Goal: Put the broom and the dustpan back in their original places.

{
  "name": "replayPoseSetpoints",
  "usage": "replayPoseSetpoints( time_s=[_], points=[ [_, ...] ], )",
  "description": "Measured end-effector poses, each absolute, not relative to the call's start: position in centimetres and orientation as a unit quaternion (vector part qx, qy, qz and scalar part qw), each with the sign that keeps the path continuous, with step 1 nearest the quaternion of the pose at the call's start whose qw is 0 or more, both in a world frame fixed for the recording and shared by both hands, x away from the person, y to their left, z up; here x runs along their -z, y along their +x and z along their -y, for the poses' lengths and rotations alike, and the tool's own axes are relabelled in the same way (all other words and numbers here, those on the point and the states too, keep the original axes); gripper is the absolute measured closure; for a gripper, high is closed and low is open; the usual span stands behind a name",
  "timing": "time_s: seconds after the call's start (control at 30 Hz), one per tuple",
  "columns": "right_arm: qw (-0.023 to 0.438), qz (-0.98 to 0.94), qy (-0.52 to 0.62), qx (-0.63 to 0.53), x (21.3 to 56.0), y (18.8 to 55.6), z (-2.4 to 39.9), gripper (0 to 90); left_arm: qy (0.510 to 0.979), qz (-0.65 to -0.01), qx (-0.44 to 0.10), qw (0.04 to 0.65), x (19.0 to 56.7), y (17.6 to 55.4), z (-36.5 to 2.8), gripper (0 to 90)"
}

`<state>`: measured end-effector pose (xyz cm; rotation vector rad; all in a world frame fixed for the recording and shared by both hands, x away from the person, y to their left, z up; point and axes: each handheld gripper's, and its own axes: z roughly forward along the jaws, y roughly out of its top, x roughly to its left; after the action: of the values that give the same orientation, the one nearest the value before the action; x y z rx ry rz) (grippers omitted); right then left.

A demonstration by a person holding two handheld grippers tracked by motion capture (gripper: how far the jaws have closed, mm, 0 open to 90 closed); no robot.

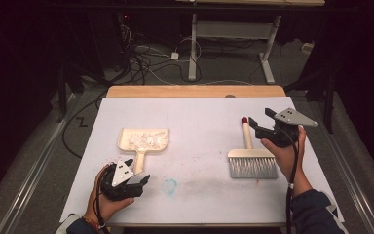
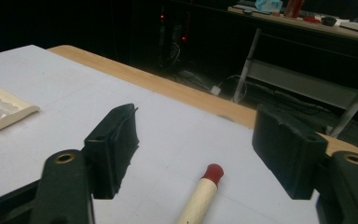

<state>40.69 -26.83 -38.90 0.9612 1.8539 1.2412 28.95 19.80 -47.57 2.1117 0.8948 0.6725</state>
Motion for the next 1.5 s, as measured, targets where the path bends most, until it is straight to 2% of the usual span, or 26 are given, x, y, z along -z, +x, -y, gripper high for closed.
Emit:
replayPoseSetpoints(
  time_s=[0.3, 1.5],
  points=[
    [0.368, -0.702, 0.385, -0.472, 38.7, 40.2, 26.1, 21.4, 0.827, -0.337, -0.27, 0.36, 47.5, 28.6, -19.2, 20.8],
    [0.373, -0.725, 0.319, -0.483, 36.9, 36.0, 24.4, 20.6, 0.826, -0.338, -0.27, 0.36, 47.6, 28.6, -19.2, 19.8]
  ],
)
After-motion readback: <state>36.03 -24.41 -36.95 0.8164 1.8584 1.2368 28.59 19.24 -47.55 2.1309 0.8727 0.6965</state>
